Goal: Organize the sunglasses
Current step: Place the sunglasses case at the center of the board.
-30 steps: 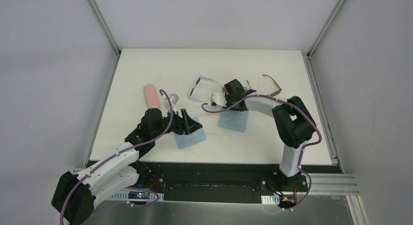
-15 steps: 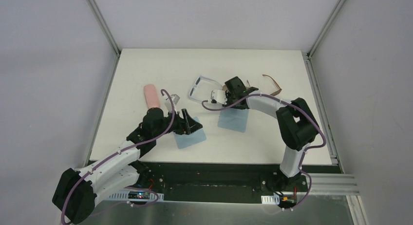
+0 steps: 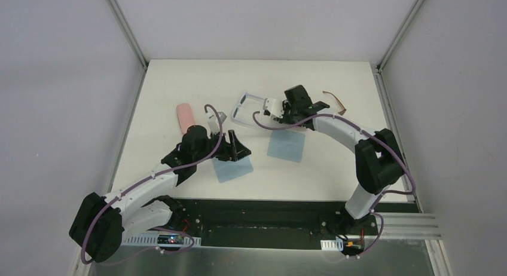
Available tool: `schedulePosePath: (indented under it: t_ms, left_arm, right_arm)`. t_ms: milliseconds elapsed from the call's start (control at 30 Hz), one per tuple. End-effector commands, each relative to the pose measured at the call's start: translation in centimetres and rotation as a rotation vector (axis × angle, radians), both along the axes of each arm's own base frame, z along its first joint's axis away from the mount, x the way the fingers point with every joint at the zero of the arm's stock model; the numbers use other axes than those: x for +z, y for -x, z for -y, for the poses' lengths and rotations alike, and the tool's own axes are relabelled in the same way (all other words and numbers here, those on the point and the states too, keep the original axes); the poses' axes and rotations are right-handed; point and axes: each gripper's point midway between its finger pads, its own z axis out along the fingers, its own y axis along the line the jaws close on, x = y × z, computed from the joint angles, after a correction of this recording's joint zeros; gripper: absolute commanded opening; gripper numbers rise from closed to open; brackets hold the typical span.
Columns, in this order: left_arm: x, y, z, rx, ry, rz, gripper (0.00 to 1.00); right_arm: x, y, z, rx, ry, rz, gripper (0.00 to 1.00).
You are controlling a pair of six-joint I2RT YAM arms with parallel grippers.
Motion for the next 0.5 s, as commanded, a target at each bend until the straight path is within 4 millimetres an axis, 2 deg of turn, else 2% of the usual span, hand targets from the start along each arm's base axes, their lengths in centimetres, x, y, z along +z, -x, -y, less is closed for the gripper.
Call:
schedulePosePath:
  t_ms: [0,67,167,367,467]
  left_arm:
    - [2.8,-1.8,0.8,-0.037,-0.045,0.096,0.67]
    - [2.6,-2.9,0.8,-0.029,-0.112,0.087,0.64]
    - [1.9,-4.3,0.9,-0.031,-0.21,0.068,0.58]
    - [0.2,-5.6,3.6,-0.121,-0.35,0.062,0.51]
    - [-0.9,-5.3,6.1,-0.22,-0.425,0.092,0.48]
  right_arm:
    - [6.6,-0.3,0.5,-0.047,-0.177,0.097,0.31]
    - [7.9,0.5,1.0,-0.065,-0.278,0.084,0.31]
    - [8.7,2.1,2.2,-0.102,-0.429,0.029,0.31]
    - [7.5,5.9,5.2,-0.206,-0.63,-0.114,0.27]
    - [6.6,8.5,4.9,-0.161,-0.659,-0.165,0.27]
